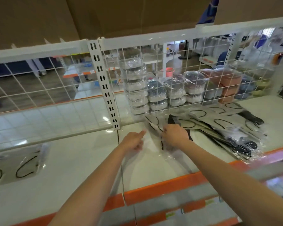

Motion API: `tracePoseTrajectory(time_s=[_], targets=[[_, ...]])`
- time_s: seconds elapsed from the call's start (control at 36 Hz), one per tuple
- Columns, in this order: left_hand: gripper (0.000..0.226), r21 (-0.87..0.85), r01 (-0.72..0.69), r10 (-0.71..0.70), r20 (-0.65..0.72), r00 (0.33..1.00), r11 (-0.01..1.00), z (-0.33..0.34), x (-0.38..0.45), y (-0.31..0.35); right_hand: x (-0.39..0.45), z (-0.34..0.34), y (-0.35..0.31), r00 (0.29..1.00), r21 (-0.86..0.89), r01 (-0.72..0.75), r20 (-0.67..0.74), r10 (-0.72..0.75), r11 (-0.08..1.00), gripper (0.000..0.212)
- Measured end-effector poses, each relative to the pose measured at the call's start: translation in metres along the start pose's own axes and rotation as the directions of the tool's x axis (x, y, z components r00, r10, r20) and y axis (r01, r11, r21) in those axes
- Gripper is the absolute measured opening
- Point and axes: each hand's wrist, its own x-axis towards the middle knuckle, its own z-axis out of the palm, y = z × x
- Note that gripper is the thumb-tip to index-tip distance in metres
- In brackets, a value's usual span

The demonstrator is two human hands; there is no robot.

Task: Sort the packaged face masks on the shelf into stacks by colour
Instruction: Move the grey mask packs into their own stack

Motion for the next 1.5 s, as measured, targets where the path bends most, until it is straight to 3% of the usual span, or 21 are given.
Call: tracePoseTrajectory(time_s=[0.06,0.11,0.19,0.25,0.31,0.42,0.47,0.56,0.64,0.89,0.94,1.03,1.11,1.19,1.25,1.31,1.39,1.44,1.5], targets=[[0.062,-0.398,0.103,-0.076,0.083,0.994,0.912,-0.003,-0.002,0.007,0.000,-0.009,-0.004,0.994,0.182,0.107,-0.020,-0.105,0.977,0.017],[0.072,-0.588,0.128,-0.064,0.128,0.990,0.798,-0.006,-0.001,0.013,-0.001,-0.018,-0.011,0.961,0.305,0.247,0.044,-0.273,0.920,0.022],[0.043,-0.690,0.082,0.006,0.123,0.992,0.719,-0.010,0.000,0.022,-0.002,-0.025,-0.017,0.898,0.432,0.291,0.185,-0.400,0.854,0.032],[0.024,-0.745,0.053,0.020,0.088,0.996,0.665,-0.013,-0.001,0.025,0.000,-0.026,-0.017,0.929,0.535,0.204,0.158,-0.335,0.820,0.032],[0.026,-0.768,0.035,-0.020,0.029,0.999,0.639,-0.018,0.001,0.024,0.006,-0.024,-0.012,0.966,0.569,0.155,0.086,-0.245,0.808,0.020],[0.015,-0.684,0.064,-0.170,-0.089,0.981,0.727,-0.029,0.001,0.015,0.015,-0.005,0.011,0.971,0.129,0.059,0.224,-0.087,0.990,0.031],[0.017,-0.691,0.068,-0.192,-0.104,0.976,0.720,-0.033,0.001,0.009,0.012,0.010,0.022,0.982,-0.067,0.024,0.188,-0.011,0.997,0.041],[0.022,-0.729,0.033,-0.183,-0.127,0.975,0.684,-0.036,-0.003,0.004,0.007,0.023,0.022,0.991,-0.314,0.014,0.133,0.030,0.949,0.073],[0.023,-0.731,0.040,-0.204,-0.137,0.969,0.681,-0.038,-0.008,0.002,0.008,0.026,0.013,0.992,-0.370,0.016,0.119,0.030,0.929,0.074],[0.018,-0.709,0.054,-0.165,-0.088,0.982,0.703,-0.041,-0.022,0.005,0.011,0.020,0.006,0.992,-0.390,0.017,0.120,0.032,0.920,0.041],[0.018,-0.723,0.028,-0.126,-0.082,0.989,0.690,-0.041,-0.025,0.007,0.010,0.014,0.002,0.992,-0.336,-0.004,0.114,0.045,0.942,0.034],[0.020,-0.773,-0.039,-0.015,-0.062,0.998,0.633,-0.040,-0.028,0.010,0.012,0.000,-0.009,0.998,-0.120,-0.026,0.059,0.033,0.992,0.026],[0.026,-0.805,-0.075,0.069,-0.043,0.997,0.589,-0.038,-0.024,0.010,0.014,-0.019,-0.026,0.996,0.085,0.084,-0.017,-0.083,0.993,0.017],[0.061,-0.842,-0.023,0.125,0.052,0.991,0.539,-0.035,-0.022,0.013,0.008,-0.037,-0.046,0.967,0.286,0.249,-0.011,-0.256,0.925,0.028],[0.077,-0.829,0.010,0.159,0.119,0.980,0.559,-0.032,-0.023,0.017,0.000,-0.046,-0.055,0.926,0.479,0.267,0.112,-0.360,0.836,0.021],[0.070,-0.830,0.029,0.161,0.143,0.977,0.558,-0.030,-0.026,0.023,-0.006,-0.050,-0.059,0.871,0.647,0.186,0.239,-0.429,0.740,0.020],[0.043,-0.785,0.014,0.074,0.076,0.994,0.619,-0.026,-0.024,0.027,-0.003,-0.048,-0.053,0.889,0.756,0.111,0.214,-0.404,0.645,0.020],[0.032,-0.731,-0.006,-0.021,-0.027,0.999,0.683,-0.025,-0.020,0.025,0.001,-0.047,-0.042,0.930,0.749,0.100,0.164,-0.330,0.655,0.018],[0.022,-0.694,-0.004,-0.063,-0.071,0.995,0.720,-0.025,-0.017,0.022,0.005,-0.045,-0.028,0.963,0.653,0.139,0.087,-0.256,0.745,0.019]])
